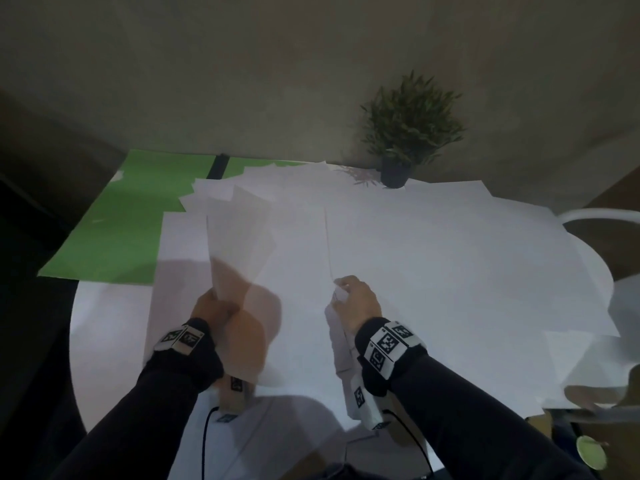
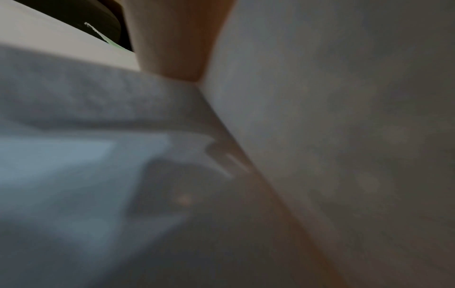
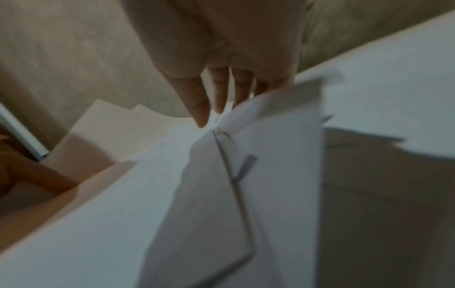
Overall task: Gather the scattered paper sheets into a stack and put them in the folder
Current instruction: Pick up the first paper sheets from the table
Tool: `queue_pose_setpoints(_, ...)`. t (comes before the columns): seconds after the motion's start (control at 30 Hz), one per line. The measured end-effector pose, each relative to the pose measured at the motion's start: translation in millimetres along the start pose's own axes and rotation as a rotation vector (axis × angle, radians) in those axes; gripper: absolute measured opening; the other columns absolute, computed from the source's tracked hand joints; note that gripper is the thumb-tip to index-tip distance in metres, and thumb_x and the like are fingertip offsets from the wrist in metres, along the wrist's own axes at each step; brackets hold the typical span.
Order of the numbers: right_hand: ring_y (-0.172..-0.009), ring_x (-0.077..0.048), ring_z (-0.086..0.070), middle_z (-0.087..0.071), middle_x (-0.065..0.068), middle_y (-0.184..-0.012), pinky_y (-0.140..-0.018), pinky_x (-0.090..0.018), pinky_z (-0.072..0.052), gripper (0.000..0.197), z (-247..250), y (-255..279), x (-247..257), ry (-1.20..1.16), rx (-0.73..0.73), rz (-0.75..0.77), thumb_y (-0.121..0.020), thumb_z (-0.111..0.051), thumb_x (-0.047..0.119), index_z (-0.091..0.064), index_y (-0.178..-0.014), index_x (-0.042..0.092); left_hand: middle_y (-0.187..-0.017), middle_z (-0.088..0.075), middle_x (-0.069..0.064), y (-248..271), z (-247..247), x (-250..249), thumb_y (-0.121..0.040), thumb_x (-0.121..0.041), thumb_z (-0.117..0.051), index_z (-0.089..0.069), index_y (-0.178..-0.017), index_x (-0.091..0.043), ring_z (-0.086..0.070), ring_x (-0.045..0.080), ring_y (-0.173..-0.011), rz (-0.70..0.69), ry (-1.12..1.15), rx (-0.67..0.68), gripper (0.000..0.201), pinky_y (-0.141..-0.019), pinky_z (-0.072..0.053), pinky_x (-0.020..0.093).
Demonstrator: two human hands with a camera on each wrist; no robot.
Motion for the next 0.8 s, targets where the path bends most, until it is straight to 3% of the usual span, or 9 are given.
queue_pose_setpoints(0.07,-0.117,-0.023,-0.053,-0.056,-0.005,-0.125,-0.093,-0.023,-0.041,0.037,6.9,0.1,-4.1,-0.093,0.057,-0.057,-0.089,-0.055,0.013,-0.051,-0.127,0.013,-0.113,-0.060,0.023,1.9,-1.5,-1.0,-0.080,0.002,-0.059,-0.054,-0.121,0.001,-0.055,0.036,-0.100,-0.009,0.025,0.023,0.041,-0.092,-0.044,0.045)
queue_pose_setpoints(0.13,-0.113,-0.023,-0.057,-0.062,-0.005,-0.112,-0.087,-0.020,-0.041,0.029,17.2,-1.9,-7.2,-0.078,0.088,-0.086,-0.087,-0.062,0.021,-0.062,-0.114,0.008,-0.113,-0.061,0.025,4.2,0.0,-3.0,-0.074,-0.002,-0.064,-0.056,-0.118,0.001,-0.056,0.041,-0.105,-0.017,0.050,0.031,0.045,-0.097,-0.043,0.053)
queue_pose_setpoints(0.23,-0.099,-0.025,-0.061,-0.064,-0.009,-0.099,-0.075,-0.021,-0.040,0.011,53.3,-5.7,-14.7,-0.145,-0.056,-0.140,-0.085,-0.066,0.023,-0.066,-0.087,0.012,-0.107,-0.060,0.021,-0.7,8.6,-0.6,-0.081,0.005,-0.059,-0.056,-0.119,0.001,-0.056,0.039,-0.102,0.001,0.106,-0.001,0.038,-0.098,-0.043,0.054)
queue_pose_setpoints(0.37,-0.096,-0.029,-0.057,-0.062,-0.018,-0.108,-0.076,-0.024,-0.037,0.022,108.2,-5.8,-17.3,-0.233,-0.389,-0.132,-0.093,-0.052,0.014,-0.057,-0.111,0.002,-0.117,-0.061,0.025,-9.9,13.8,2.0,-0.080,0.005,-0.062,-0.057,-0.119,0.004,-0.056,0.042,-0.109,0.001,0.104,-0.042,0.040,-0.100,-0.043,0.053)
queue_pose_setpoints(0.53,-0.088,-0.019,-0.058,-0.061,-0.006,-0.099,-0.078,-0.027,-0.046,0.014,147.9,9.7,24.9,-0.574,-0.552,0.163,-0.093,-0.052,0.007,-0.055,-0.106,0.010,-0.113,-0.061,0.023,-12.9,-7.0,-0.2,-0.077,0.010,-0.064,-0.056,-0.114,0.009,-0.056,0.040,-0.108,0.009,0.209,0.057,0.038,-0.102,-0.041,0.055)
queue_pose_setpoints(0.63,-0.075,-0.009,-0.061,-0.064,-0.001,-0.090,-0.070,-0.019,-0.051,0.014,150.6,15.3,41.3,-0.996,-0.483,0.246,-0.093,-0.051,0.002,-0.054,-0.096,0.014,-0.108,-0.060,0.022,-9.3,-22.2,-5.5,-0.077,0.012,-0.062,-0.056,-0.114,0.011,-0.056,0.037,-0.104,0.000,0.224,0.102,0.037,-0.102,-0.041,0.052)
queue_pose_setpoints(0.7,-0.077,-0.016,-0.062,-0.065,-0.005,-0.093,-0.070,-0.026,-0.052,0.012,135.5,11.9,38.7,-1.183,-0.394,0.147,-0.093,-0.050,0.002,-0.053,-0.094,0.014,-0.108,-0.061,0.022,-10.6,-29.1,-6.2,-0.078,0.011,-0.062,-0.058,-0.109,0.009,-0.057,0.039,-0.105,-0.001,0.226,0.122,0.032,-0.101,-0.043,0.051)
queue_pose_setpoints(0.77,-0.090,-0.024,-0.060,-0.064,-0.012,-0.107,-0.077,-0.031,-0.049,0.013,108.5,4.8,25.4,-1.100,-0.324,-0.018,-0.092,-0.052,0.003,-0.056,-0.097,0.015,-0.099,-0.065,0.021,-5.9,-32.2,-10.0,-0.083,0.003,-0.061,-0.059,-0.104,0.005,-0.059,0.043,-0.103,0.010,0.258,0.123,0.021,-0.092,-0.048,0.048)
queue_pose_setpoints(0.8,-0.098,-0.026,-0.059,-0.060,-0.014,-0.117,-0.081,-0.030,-0.047,0.017,92.7,3.0,16.9,-0.942,-0.278,-0.091,-0.092,-0.053,0.004,-0.057,-0.105,0.014,-0.088,-0.067,0.019,-1.9,-33.5,-13.4,-0.089,-0.007,-0.057,-0.060,-0.102,0.005,-0.061,0.041,-0.096,0.031,0.321,0.131,0.018,-0.082,-0.050,0.043)
Point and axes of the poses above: each hand's wrist, its own y-axis away from the middle knuckle, its own z-axis out of the back of the hand, x = y × z, the point moved 3 cm from there along -y, towards the middle knuckle
